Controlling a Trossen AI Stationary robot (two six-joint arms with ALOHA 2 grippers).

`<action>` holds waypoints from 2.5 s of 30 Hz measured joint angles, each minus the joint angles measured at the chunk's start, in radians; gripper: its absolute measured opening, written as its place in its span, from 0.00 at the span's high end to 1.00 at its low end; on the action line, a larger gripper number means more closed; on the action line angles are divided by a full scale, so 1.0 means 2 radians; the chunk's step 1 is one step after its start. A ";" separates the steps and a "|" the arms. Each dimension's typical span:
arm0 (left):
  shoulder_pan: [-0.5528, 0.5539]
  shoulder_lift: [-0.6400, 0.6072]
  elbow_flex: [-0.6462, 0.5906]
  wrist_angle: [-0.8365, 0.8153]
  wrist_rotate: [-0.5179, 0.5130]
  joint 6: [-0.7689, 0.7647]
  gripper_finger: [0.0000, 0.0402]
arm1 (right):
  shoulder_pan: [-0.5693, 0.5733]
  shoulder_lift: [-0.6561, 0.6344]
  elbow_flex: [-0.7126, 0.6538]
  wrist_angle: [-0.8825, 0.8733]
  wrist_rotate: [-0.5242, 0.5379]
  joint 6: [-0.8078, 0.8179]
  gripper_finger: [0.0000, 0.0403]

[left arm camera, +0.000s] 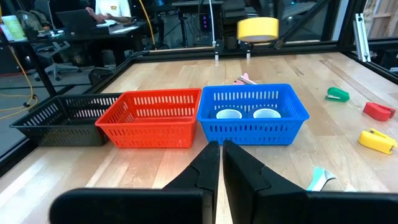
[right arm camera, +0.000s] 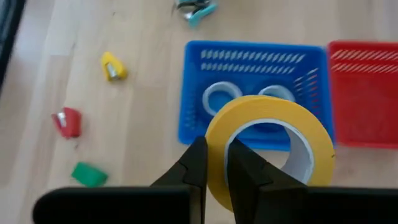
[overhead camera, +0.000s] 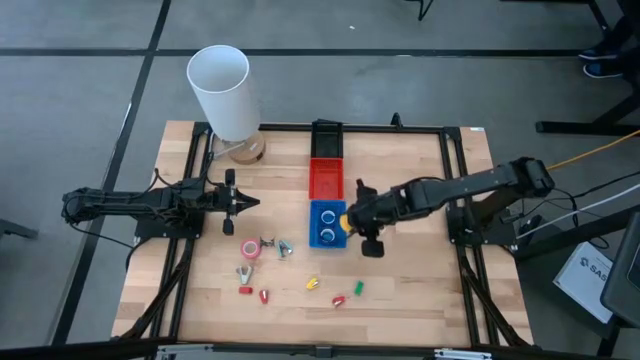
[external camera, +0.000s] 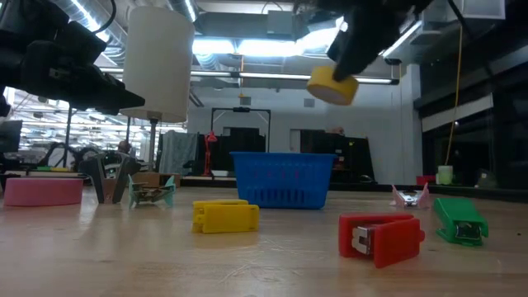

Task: Pick and place Stapler, Stapler remover, tape
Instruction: Put the yellow tape into the blue bin

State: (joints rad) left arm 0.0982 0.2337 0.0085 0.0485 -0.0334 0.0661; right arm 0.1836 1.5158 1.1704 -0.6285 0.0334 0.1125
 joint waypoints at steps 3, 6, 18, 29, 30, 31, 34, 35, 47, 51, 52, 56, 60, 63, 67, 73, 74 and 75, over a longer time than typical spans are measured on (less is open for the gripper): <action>0.000 0.000 0.000 0.000 0.000 0.000 0.96 | -0.014 0.000 0.006 0.001 0.000 -0.025 0.91; 0.000 0.000 0.000 0.000 0.000 0.000 0.96 | -0.025 0.000 0.006 0.001 0.000 -0.043 0.91; 0.000 0.000 0.000 0.000 0.000 0.000 0.96 | -0.050 0.031 0.006 0.054 -0.032 -0.114 0.91; 0.000 0.000 0.000 0.000 0.000 0.000 0.96 | -0.058 0.061 0.018 0.060 -0.032 -0.174 0.91; 0.000 0.000 0.000 0.000 0.000 0.000 0.96 | -0.058 0.064 0.025 0.060 -0.036 -0.179 0.91; 0.000 0.000 0.000 0.000 0.000 0.000 0.96 | -0.059 0.068 0.032 0.060 -0.041 -0.184 0.91; 0.000 0.000 0.000 0.000 0.000 0.000 0.96 | -0.064 0.082 0.057 0.055 -0.059 -0.192 0.91; 0.000 0.000 0.000 0.000 0.000 0.000 0.96 | -0.067 0.087 0.065 0.050 -0.062 -0.191 0.91; 0.000 0.000 0.000 0.000 0.000 0.000 0.96 | -0.071 0.151 0.085 0.023 -0.070 -0.194 0.91; 0.000 0.000 0.000 0.000 0.000 0.000 0.96 | -0.073 0.173 0.085 0.011 -0.079 -0.191 0.91; 0.000 0.000 0.000 0.000 0.000 0.000 0.96 | -0.074 0.178 0.085 0.011 -0.079 -0.191 0.91; 0.000 0.000 0.000 0.000 0.000 0.000 0.96 | -0.079 0.195 0.085 0.017 -0.079 -0.191 0.91; 0.000 0.000 0.000 0.000 0.000 0.000 0.96 | -0.085 0.208 0.085 0.016 -0.079 -0.189 0.91; 0.000 0.000 0.000 0.000 0.000 0.000 0.96 | -0.087 0.211 0.085 0.016 -0.076 -0.181 0.91; 0.000 0.000 0.000 0.000 0.000 0.000 0.96 | -0.090 0.211 0.085 0.016 -0.050 -0.182 0.91; 0.000 0.000 0.000 0.000 0.000 0.000 0.96 | -0.093 0.211 0.085 0.019 -0.050 -0.191 0.89; 0.000 0.000 0.000 0.000 0.000 0.000 0.96 | -0.094 0.211 0.085 0.021 -0.051 -0.191 0.88; 0.000 0.000 0.000 0.000 0.000 0.000 0.96 | -0.094 0.211 0.085 0.024 -0.054 -0.191 0.87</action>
State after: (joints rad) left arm 0.0982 0.2337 0.0082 0.0483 -0.0334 0.0659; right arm -0.0036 1.9377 1.3407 -0.5802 -0.0750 -0.2698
